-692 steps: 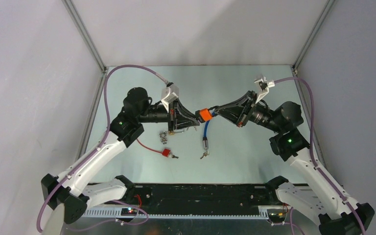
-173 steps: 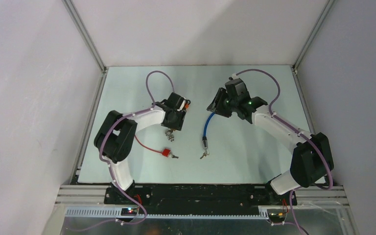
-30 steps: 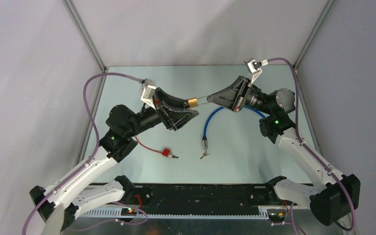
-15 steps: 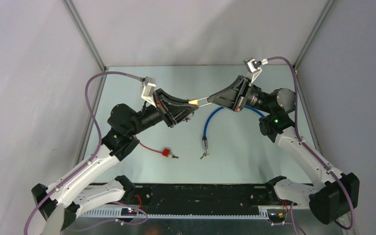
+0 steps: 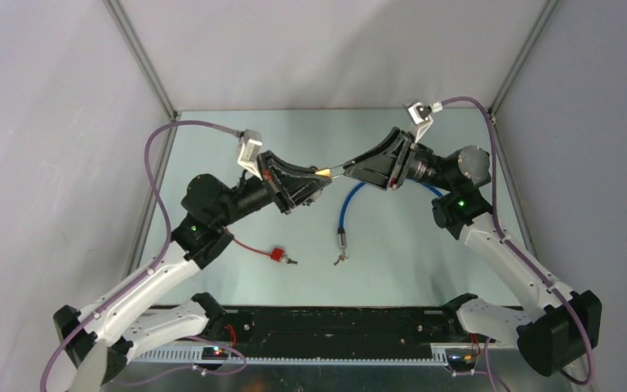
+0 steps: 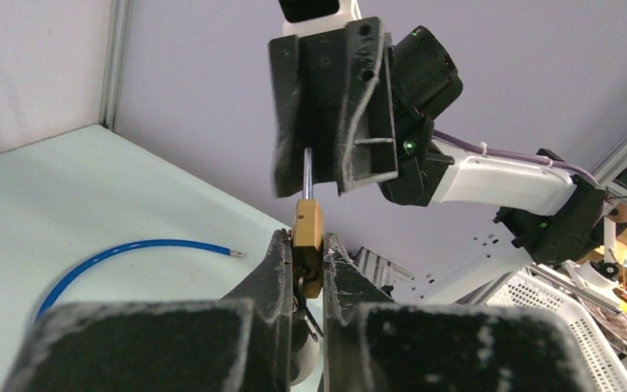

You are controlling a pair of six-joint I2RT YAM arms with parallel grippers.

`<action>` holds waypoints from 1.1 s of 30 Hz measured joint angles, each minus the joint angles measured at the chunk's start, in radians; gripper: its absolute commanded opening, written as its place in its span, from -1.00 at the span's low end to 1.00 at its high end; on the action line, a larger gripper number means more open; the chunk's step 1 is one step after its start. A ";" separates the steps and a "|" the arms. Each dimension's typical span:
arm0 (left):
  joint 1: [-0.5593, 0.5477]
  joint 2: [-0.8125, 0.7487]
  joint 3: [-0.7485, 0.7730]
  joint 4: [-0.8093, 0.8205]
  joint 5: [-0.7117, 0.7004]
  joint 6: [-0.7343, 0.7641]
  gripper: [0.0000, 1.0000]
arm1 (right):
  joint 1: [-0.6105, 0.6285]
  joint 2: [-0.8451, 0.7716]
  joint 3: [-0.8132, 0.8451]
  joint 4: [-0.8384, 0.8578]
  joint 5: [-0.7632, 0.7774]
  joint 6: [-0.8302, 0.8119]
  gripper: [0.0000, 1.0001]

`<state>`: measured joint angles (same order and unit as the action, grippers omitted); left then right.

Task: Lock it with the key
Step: Lock the lock.

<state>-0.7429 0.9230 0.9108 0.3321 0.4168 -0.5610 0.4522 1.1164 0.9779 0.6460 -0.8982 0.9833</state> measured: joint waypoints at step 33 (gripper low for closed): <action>0.009 -0.018 -0.056 0.002 0.194 -0.097 -1.00 | 0.006 -0.173 0.008 -0.407 -0.083 -0.410 -1.00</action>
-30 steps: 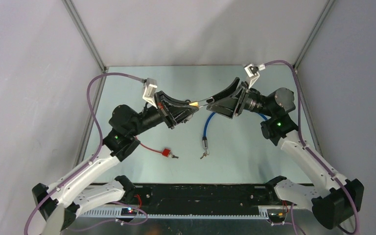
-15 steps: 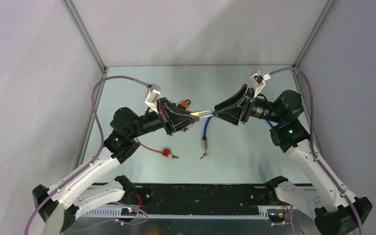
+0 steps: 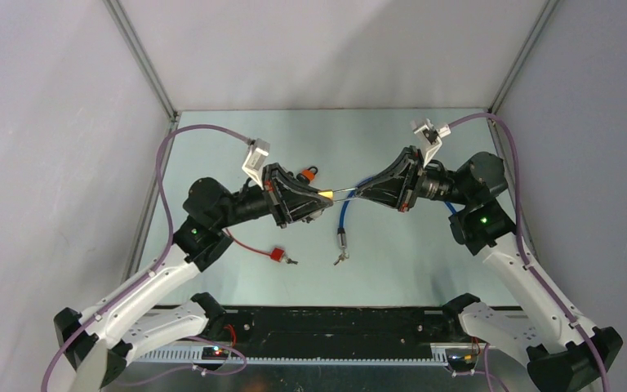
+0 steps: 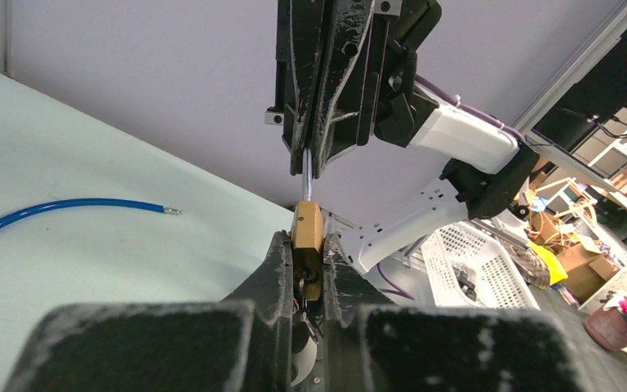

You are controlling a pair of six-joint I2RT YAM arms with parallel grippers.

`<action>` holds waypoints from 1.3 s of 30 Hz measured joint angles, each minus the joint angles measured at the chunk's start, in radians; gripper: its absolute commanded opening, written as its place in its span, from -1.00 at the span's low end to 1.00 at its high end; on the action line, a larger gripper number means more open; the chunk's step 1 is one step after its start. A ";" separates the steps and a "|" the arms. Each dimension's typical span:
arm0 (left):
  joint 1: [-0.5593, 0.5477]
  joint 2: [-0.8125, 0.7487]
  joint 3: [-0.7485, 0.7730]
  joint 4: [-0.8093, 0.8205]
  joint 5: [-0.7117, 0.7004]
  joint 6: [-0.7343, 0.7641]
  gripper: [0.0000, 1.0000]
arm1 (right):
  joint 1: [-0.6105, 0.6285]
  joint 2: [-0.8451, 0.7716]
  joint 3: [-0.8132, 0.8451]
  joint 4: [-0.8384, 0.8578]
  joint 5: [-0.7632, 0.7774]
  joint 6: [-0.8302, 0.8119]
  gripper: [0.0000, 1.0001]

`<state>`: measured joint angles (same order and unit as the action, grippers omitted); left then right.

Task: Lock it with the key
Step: Lock the lock.

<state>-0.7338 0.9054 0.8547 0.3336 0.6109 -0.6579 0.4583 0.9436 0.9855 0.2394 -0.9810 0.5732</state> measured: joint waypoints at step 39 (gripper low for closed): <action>-0.048 -0.001 0.022 -0.003 -0.239 -0.286 -1.00 | 0.139 -0.224 -0.216 0.149 0.668 0.175 0.60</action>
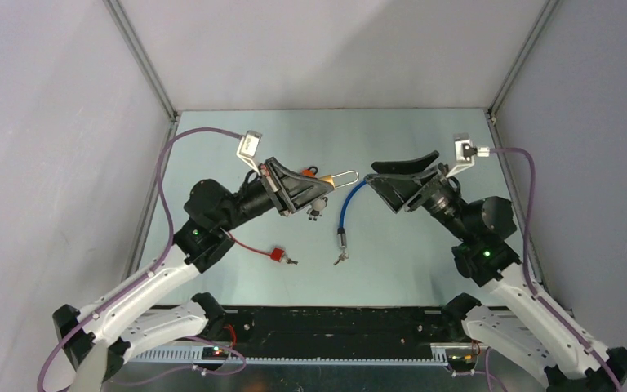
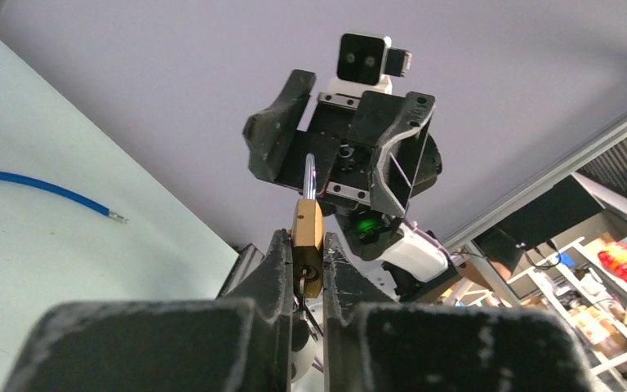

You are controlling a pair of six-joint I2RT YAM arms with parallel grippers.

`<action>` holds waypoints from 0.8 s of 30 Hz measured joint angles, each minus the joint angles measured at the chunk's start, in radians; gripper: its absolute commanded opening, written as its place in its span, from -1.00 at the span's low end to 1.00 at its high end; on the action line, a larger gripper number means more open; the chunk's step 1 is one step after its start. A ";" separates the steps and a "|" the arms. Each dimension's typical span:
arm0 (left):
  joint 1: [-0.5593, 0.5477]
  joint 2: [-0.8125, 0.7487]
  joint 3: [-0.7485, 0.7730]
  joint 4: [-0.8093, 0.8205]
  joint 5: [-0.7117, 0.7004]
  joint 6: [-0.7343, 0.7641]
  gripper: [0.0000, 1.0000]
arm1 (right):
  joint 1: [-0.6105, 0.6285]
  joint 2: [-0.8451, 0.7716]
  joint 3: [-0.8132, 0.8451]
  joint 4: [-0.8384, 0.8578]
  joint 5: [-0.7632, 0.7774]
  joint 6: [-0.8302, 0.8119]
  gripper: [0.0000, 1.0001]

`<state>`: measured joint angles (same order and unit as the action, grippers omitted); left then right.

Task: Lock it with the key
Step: Lock the lock.

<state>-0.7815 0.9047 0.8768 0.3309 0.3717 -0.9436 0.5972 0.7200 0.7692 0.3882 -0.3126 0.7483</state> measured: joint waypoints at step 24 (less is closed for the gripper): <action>0.000 0.046 0.000 -0.004 -0.072 -0.129 -1.00 | 0.278 0.227 -0.013 0.216 0.337 0.138 -0.15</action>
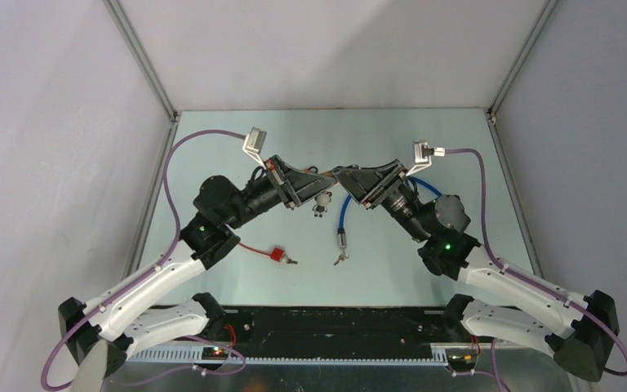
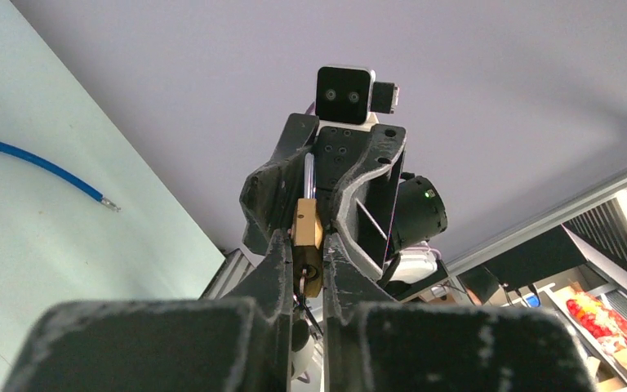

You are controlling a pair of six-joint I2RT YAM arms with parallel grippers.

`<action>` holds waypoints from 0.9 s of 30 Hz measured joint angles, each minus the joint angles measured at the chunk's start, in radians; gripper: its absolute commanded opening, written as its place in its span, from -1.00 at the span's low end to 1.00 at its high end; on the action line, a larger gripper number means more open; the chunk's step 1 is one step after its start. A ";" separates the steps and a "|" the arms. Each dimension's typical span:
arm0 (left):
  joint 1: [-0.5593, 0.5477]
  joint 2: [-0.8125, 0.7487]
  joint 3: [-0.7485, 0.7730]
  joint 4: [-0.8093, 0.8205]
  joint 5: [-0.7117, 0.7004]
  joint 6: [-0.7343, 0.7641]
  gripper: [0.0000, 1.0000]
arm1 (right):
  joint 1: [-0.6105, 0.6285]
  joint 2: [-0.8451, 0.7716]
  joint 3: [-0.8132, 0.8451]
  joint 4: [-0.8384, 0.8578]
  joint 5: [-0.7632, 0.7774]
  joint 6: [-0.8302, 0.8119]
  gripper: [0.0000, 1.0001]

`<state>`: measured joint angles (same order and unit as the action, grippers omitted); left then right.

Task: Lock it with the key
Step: Lock the lock.

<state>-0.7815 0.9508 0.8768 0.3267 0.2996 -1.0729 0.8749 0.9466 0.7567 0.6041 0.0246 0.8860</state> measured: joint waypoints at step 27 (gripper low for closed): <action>-0.001 -0.069 -0.055 0.011 0.004 0.054 0.33 | 0.046 0.044 0.001 0.081 0.151 -0.090 -1.00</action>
<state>-0.7822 0.8814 0.8219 0.3382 0.3035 -1.0191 0.9207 0.9909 0.7574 0.6853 0.1757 0.7959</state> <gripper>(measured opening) 0.768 0.035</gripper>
